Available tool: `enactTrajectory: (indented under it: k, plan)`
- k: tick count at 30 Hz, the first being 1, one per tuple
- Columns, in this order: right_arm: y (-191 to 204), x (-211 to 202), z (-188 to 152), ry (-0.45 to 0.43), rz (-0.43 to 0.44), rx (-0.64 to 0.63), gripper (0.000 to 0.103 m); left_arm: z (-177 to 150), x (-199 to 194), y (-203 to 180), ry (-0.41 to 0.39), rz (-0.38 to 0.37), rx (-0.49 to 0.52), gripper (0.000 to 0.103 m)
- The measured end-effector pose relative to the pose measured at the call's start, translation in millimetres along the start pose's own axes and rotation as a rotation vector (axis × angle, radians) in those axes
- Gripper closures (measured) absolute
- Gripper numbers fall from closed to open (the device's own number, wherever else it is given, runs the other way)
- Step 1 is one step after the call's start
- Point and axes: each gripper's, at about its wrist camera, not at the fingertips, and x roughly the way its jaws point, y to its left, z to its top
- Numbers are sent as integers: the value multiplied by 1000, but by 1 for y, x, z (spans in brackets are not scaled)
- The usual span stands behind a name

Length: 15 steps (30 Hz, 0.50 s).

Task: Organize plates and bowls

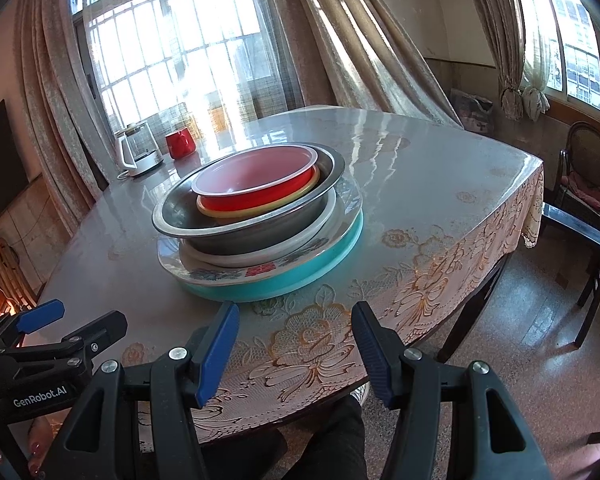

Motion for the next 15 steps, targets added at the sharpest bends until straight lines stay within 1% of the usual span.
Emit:
enactTrajectory:
  k: [15]
  plan:
    - [0,2,1,5,2,0,44,2,0,-2,-5,-5,-8,0]
